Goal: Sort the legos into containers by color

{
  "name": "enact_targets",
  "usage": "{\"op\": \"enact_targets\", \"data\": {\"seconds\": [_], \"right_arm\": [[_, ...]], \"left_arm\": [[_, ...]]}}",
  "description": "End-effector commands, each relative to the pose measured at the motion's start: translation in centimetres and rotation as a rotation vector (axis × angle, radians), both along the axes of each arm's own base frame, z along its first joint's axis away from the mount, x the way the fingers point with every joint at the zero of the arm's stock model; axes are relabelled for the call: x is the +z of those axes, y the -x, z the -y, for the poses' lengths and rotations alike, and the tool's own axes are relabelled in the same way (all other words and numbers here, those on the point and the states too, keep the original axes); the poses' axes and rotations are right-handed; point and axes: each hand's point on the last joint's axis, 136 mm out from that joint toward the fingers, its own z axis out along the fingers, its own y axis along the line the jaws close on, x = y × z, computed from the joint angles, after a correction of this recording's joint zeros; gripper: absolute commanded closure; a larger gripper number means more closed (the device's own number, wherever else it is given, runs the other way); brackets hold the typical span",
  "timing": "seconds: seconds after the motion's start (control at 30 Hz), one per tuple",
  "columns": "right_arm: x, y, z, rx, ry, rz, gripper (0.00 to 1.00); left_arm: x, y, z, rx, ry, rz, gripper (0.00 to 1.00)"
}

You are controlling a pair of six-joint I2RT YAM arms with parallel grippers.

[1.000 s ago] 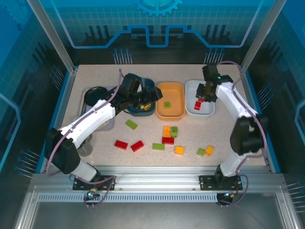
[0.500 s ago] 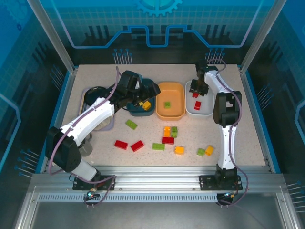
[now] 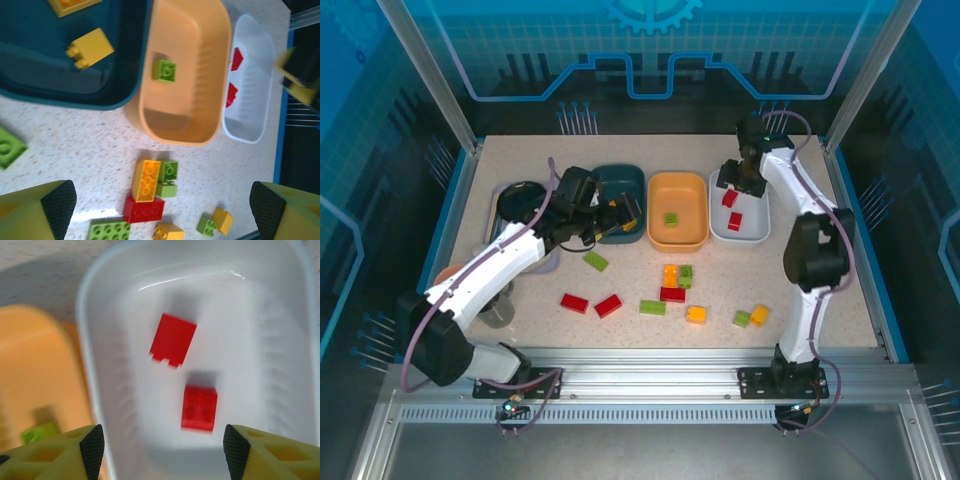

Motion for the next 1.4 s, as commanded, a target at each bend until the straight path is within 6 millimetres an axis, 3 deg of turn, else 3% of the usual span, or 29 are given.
{"op": "enact_targets", "data": {"seconds": [0.0, 0.1, 0.27, 0.37, 0.47, 0.67, 0.87, 1.1, 1.37], "right_arm": [[2.9, 3.2, -2.0, 0.085, 0.012, 0.068, 0.33], [3.6, 6.7, -5.3, 0.221, -0.012, 0.112, 0.33], [4.5, 13.7, -13.4, 0.550, -0.078, 0.228, 0.32], [4.5, 17.0, -16.4, 0.653, -0.161, 0.270, 0.31], [3.9, 19.3, -18.1, 0.709, -0.214, 0.274, 0.31], [3.4, 21.0, -19.1, 0.741, -0.223, 0.254, 0.31], [3.4, 21.3, -18.7, 0.747, -0.213, 0.251, 0.31], [3.0, 21.6, -18.3, 0.736, -0.210, 0.242, 0.30], [2.8, 21.6, -18.1, 0.720, -0.218, 0.234, 0.30]], "left_arm": [[-1.9, 2.1, -2.8, 0.076, -0.077, -0.073, 0.07], [-3.9, 3.5, -4.3, 0.132, -0.108, -0.153, 0.10], [-8.5, 5.3, -6.8, 0.269, -0.141, -0.326, 0.15], [-10.5, 5.4, -7.4, 0.343, -0.114, -0.375, 0.23], [-12.2, 5.0, -7.6, 0.393, -0.112, -0.406, 0.30], [-15.1, 3.4, -7.2, 0.460, -0.114, -0.470, 0.36], [-16.8, 1.4, -6.6, 0.471, -0.137, -0.473, 0.33], [-17.4, 0.2, -6.2, 0.469, -0.184, -0.468, 0.33], [-18.8, 1.3, -7.0, 0.487, -0.306, -0.544, 0.35]]}}
